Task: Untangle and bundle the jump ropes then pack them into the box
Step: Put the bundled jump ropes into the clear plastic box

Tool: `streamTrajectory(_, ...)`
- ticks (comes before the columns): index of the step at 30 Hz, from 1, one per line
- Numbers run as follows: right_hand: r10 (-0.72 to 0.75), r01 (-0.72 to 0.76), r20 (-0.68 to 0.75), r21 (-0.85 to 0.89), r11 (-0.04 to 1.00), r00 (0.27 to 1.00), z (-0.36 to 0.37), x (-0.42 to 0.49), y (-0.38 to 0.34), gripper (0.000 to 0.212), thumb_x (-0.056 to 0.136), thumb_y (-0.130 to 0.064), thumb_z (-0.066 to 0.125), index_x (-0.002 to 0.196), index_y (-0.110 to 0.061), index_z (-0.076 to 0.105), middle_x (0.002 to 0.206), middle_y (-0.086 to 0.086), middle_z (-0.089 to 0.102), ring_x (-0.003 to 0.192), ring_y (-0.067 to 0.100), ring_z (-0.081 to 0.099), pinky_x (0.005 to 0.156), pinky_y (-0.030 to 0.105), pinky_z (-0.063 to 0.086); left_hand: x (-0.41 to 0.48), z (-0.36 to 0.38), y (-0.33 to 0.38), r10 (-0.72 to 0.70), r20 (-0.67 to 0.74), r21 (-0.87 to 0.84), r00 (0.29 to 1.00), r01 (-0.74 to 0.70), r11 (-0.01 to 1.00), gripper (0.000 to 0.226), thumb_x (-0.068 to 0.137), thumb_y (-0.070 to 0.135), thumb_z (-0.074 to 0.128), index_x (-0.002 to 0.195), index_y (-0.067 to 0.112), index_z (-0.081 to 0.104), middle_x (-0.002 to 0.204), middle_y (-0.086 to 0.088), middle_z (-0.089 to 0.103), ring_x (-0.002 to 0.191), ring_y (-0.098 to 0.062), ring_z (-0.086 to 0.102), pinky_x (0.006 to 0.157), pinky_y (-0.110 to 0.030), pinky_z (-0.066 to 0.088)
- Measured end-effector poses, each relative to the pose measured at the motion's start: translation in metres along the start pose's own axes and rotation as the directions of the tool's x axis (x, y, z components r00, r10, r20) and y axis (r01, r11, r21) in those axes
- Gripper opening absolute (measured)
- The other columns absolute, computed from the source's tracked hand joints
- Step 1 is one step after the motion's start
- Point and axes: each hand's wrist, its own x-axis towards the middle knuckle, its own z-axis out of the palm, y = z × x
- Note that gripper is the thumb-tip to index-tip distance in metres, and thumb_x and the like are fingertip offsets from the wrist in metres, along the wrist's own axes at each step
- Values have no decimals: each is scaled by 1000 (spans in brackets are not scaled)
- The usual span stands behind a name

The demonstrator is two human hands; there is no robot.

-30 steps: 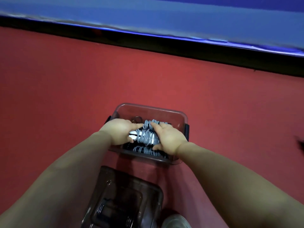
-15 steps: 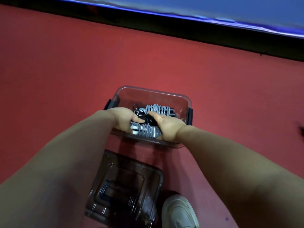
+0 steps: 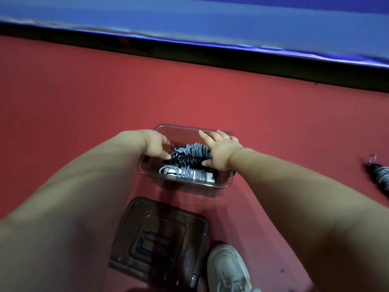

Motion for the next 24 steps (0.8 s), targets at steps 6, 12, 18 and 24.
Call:
streamTrajectory(6, 121, -121, -59, 4, 993, 991, -34, -51, 23, 89, 91, -53, 47, 148, -27, -17, 159, 2, -10, 145, 26, -14, 117, 49, -1, -40, -27, 45, 112, -184, 94, 976, -96, 991, 96, 84, 58, 58, 152, 32, -4, 161, -4, -3, 148, -25, 4, 118, -45, 17)
streamTrajectory(12, 281, -277, -106, 45, 960, 954, -41, -112, 79, 88, 91, -56, 45, 148, -28, -17, 159, 4, -10, 145, 26, -13, 117, 49, 1, -68, -46, 127, 201, -272, 109, 941, -177, 978, 102, 84, 59, 57, 149, 30, -16, 159, -3, -16, 147, -22, -8, 119, -44, 10)
streamTrajectory(18, 431, -421, -102, 106, 901, 897, -29, -166, 152, 89, 91, -57, 45, 147, -29, -19, 158, 2, -11, 145, 27, -13, 117, 49, 3, -66, -52, 225, 334, -293, 193, 896, -287, 938, 107, 83, 59, 59, 149, 28, -18, 159, -6, -16, 147, -24, -8, 118, -41, 7)
streamTrajectory(24, 537, -509, -85, 223, 831, 839, 8, -202, 236, 90, 90, -57, 47, 147, -31, -17, 159, 1, -10, 145, 25, -11, 117, 48, 5, -38, -41, 324, 474, -294, 244, 830, -414, 877, 104, 84, 58, 59, 149, 28, -16, 160, -5, -14, 147, -22, -8, 120, -39, 4)
